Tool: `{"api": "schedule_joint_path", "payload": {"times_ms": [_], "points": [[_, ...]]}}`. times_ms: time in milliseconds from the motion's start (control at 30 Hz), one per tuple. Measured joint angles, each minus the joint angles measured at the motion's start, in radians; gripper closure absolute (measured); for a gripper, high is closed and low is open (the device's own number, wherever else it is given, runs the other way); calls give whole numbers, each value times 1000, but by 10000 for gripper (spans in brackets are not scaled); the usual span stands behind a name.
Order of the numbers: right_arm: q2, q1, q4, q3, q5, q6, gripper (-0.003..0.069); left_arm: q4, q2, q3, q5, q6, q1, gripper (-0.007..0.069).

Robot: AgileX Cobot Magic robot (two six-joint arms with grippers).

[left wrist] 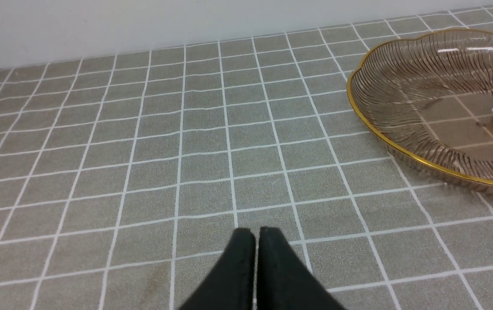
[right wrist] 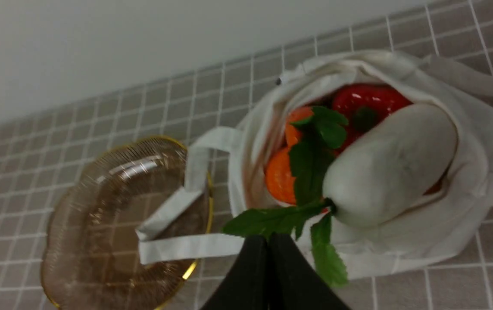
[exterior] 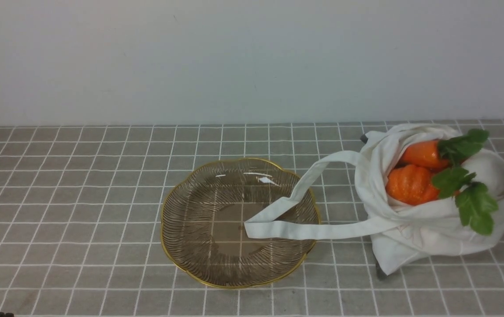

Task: Take vegetables from bag on grey coffee tablecloth place on plate.
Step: 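Reach into the cloth bag and grasp a vegetable inside it with the right gripper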

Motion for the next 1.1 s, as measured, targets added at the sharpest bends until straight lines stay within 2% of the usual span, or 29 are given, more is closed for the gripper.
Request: {"api": "schedule_joint_path", "payload": {"times_ms": [267, 467, 600, 633, 667, 733, 767, 800, 833, 900, 1000, 1100], "points": [[271, 0, -142, -238, 121, 75, 650, 0, 0, 0, 0, 0, 0, 629], [386, 0, -180, -295, 177, 155, 574, 0, 0, 0, 0, 0, 0, 629], [470, 0, -180, -306, 188, 208, 404, 0, 0, 0, 0, 0, 0, 629], [473, 0, -180, -306, 188, 211, 394, 0, 0, 0, 0, 0, 0, 629], [496, 0, -181, -306, 189, 246, 311, 0, 0, 0, 0, 0, 0, 629], [517, 0, -181, -306, 191, 291, 204, 0, 0, 0, 0, 0, 0, 629], [517, 0, -181, -306, 192, 296, 194, 0, 0, 0, 0, 0, 0, 629], [530, 0, -181, -306, 191, 323, 126, 0, 0, 0, 0, 0, 0, 629], [536, 0, -181, -307, 191, 330, 109, 0, 0, 0, 0, 0, 0, 629], [566, 0, -181, -307, 191, 363, 17, 0, 0, 0, 0, 0, 0, 629], [606, 0, -181, -307, 187, 375, -21, 0, 0, 0, 0, 0, 0, 629], [641, 0, -181, -307, 187, 376, -27, 0, 0, 0, 0, 0, 0, 629]]}}
